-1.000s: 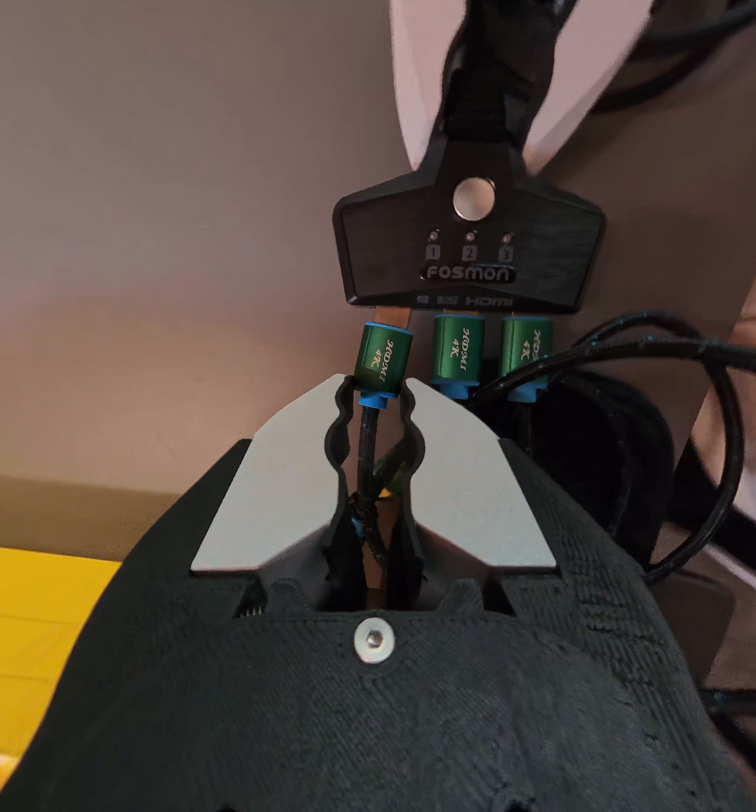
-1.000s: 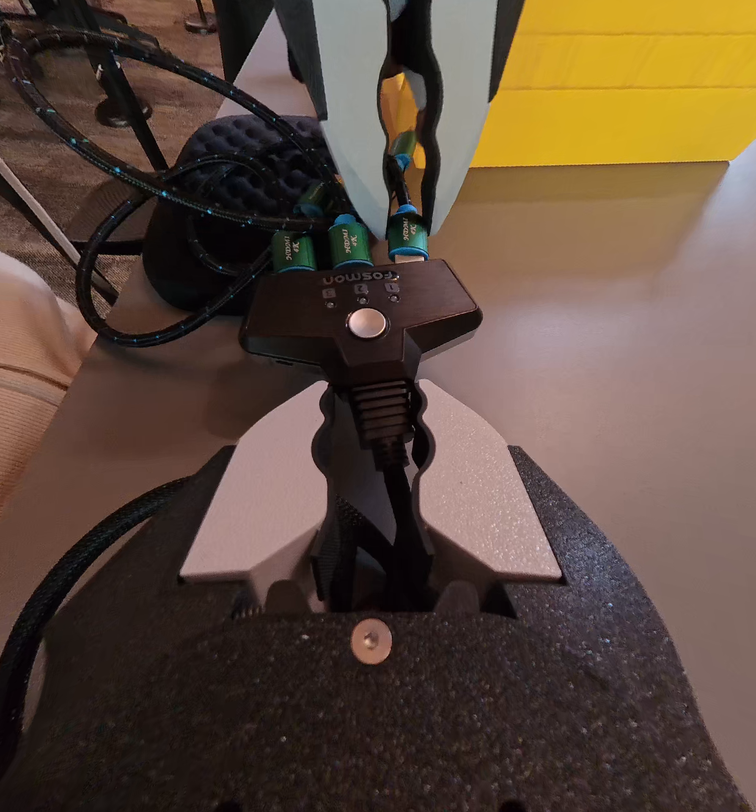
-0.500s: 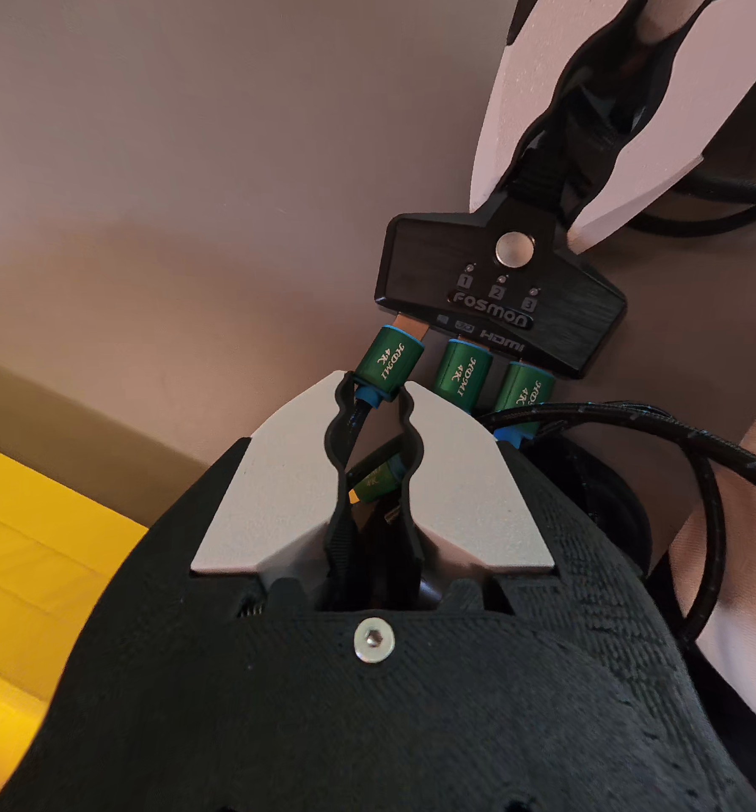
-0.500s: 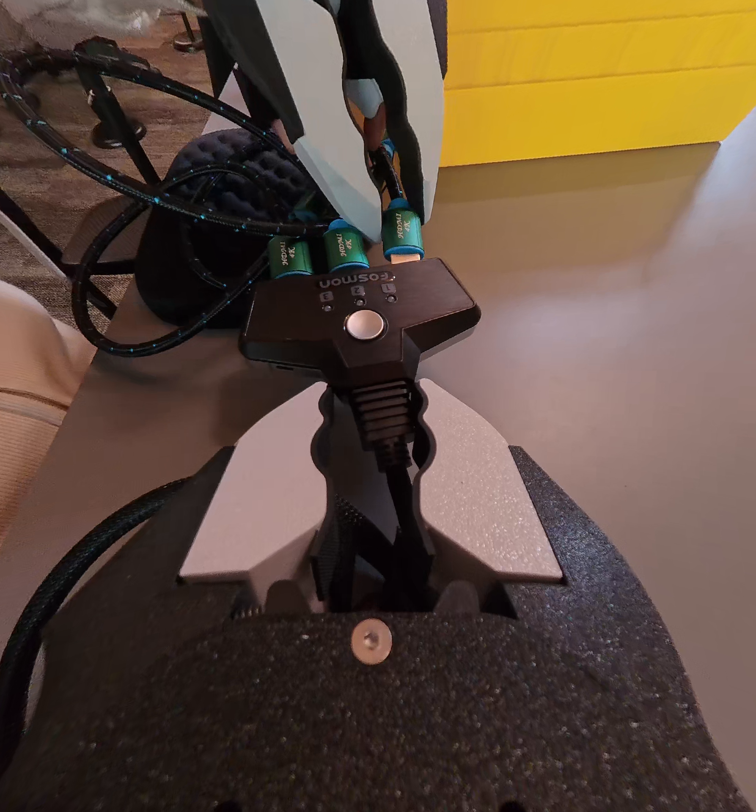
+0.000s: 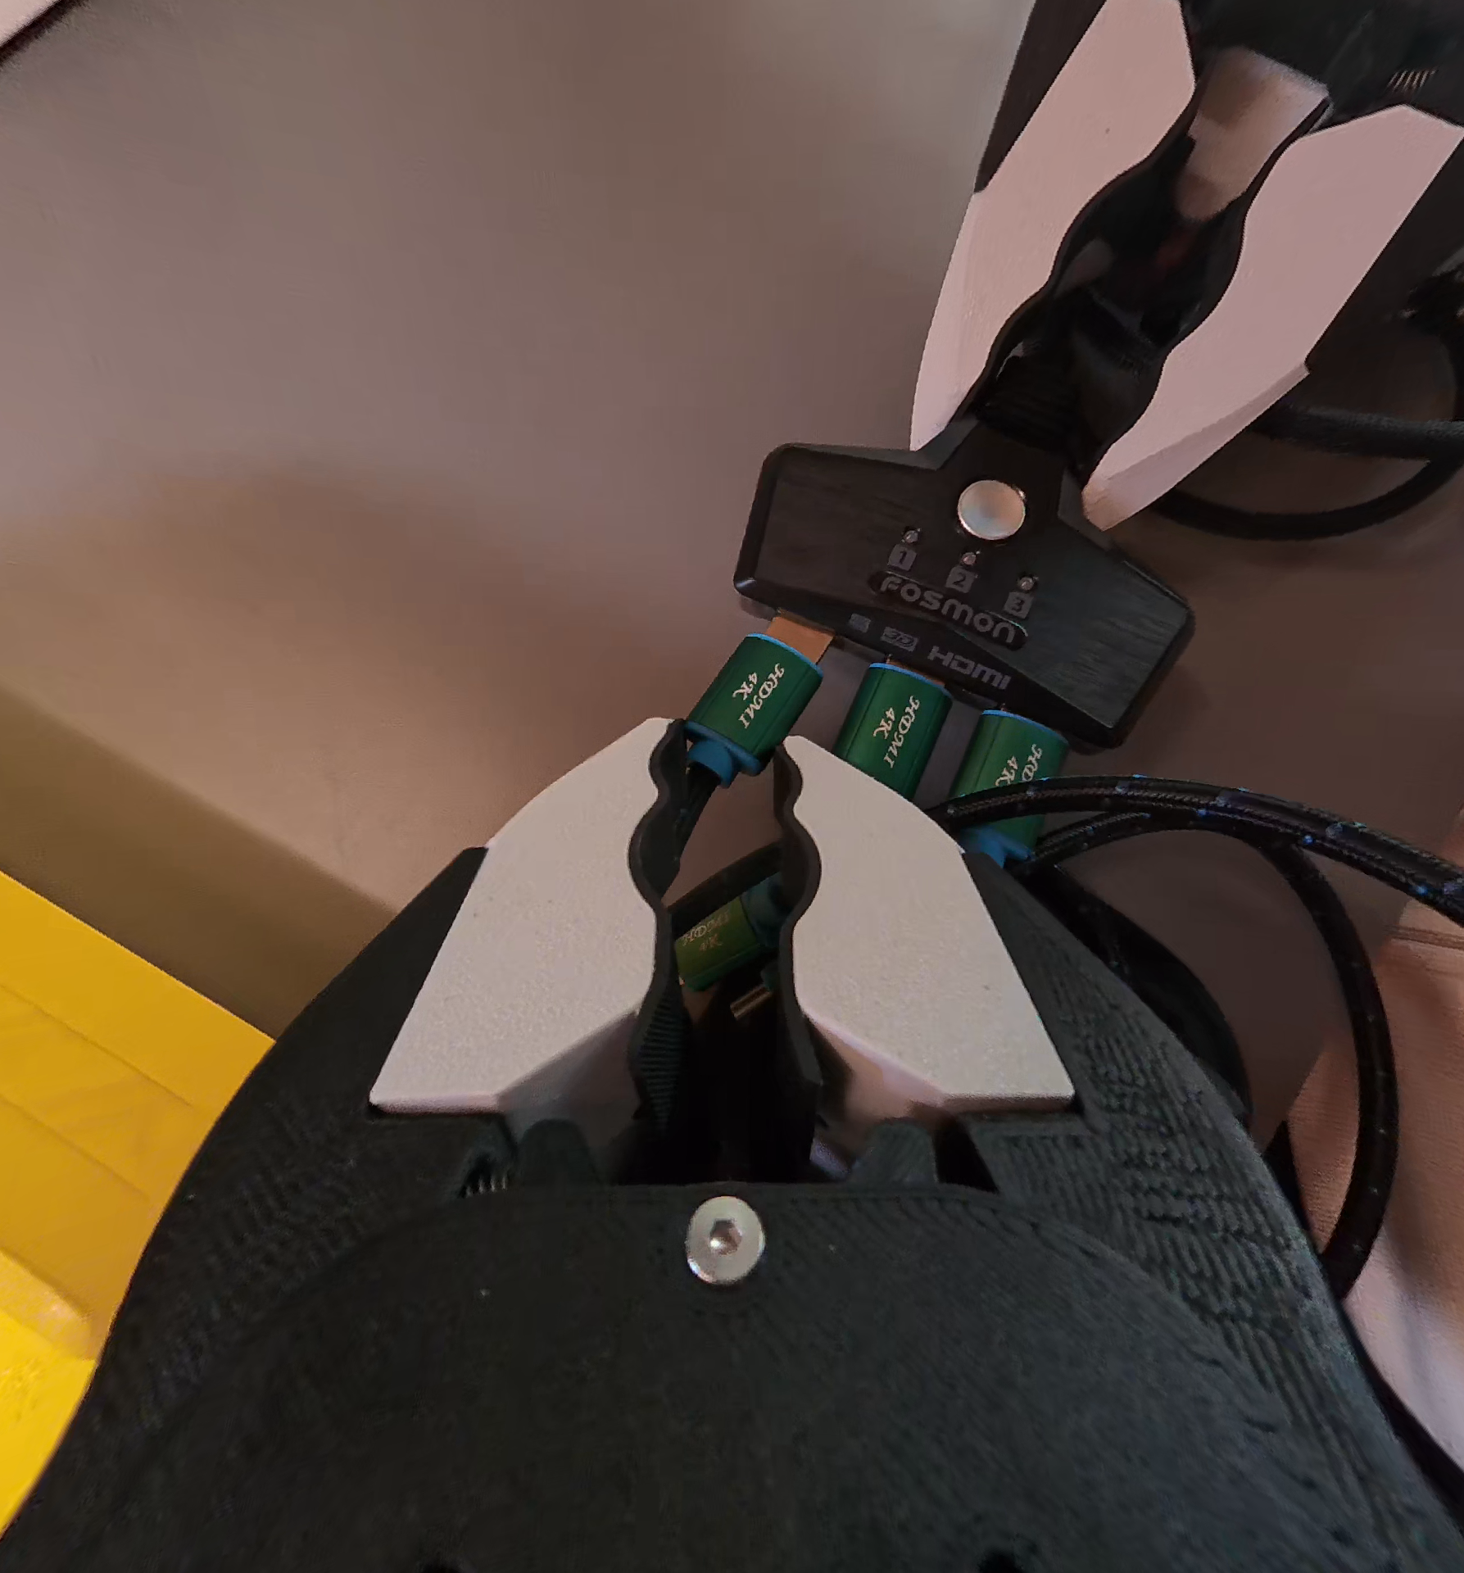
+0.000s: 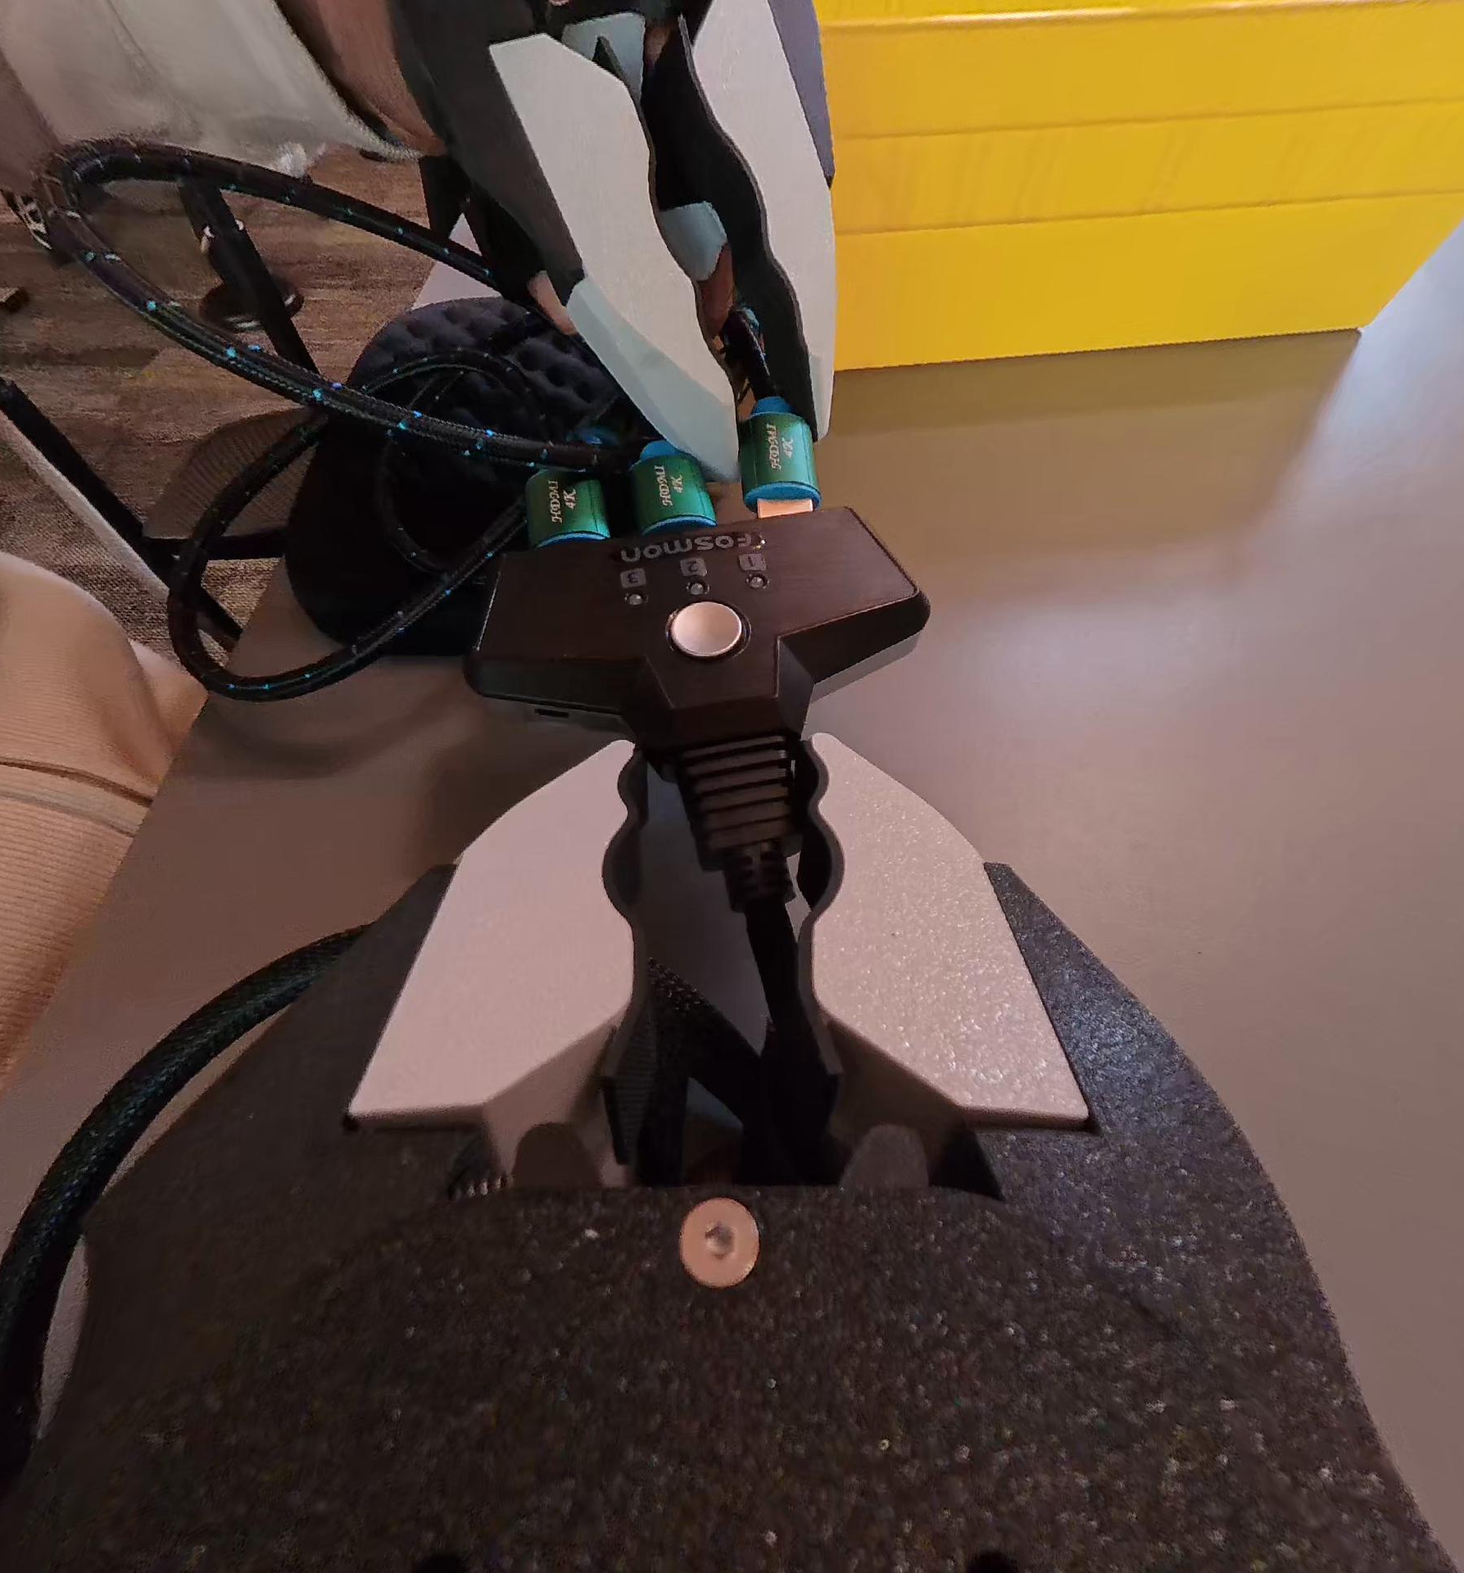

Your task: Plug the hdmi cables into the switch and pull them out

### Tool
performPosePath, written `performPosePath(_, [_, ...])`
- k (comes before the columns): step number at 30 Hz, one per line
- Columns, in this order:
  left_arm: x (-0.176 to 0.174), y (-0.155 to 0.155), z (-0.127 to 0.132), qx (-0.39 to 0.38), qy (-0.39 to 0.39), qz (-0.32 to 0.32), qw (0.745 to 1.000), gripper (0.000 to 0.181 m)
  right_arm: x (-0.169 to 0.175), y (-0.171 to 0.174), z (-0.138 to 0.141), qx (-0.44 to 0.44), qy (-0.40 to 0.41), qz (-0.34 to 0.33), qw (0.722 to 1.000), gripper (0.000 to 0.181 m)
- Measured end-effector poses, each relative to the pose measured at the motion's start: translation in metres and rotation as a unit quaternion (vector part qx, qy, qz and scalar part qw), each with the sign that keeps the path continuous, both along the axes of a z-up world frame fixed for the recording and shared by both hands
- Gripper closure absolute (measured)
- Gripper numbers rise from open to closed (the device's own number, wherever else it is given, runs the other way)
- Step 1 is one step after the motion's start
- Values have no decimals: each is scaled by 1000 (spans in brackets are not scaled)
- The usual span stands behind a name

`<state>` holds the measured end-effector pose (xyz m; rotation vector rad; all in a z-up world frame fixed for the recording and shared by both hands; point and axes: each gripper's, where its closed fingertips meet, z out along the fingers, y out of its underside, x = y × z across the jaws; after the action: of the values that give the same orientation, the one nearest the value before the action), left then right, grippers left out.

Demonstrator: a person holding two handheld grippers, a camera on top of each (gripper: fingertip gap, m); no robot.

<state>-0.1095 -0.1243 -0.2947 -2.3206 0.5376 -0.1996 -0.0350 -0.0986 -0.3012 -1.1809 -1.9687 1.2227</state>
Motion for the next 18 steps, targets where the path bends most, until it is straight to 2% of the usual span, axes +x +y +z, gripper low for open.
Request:
performPosePath(7, [-4,-5,-10,19,6,37,999,162,1,-1,-3,10,-5,-4,1000,148])
performPosePath(10, [-4,-4,-11,49,77,-7,996,163,1,-6,-9,33,-19,8,999,148])
performPosePath(14, [-2,-5,-11,42,59,-64,995,163,1,-5,-6,23,-12,7,1000,148])
performPosePath(18, [-3,-5,-10,21,113,-106,988,163,1,-4,-6,15,-17,8,1000,148])
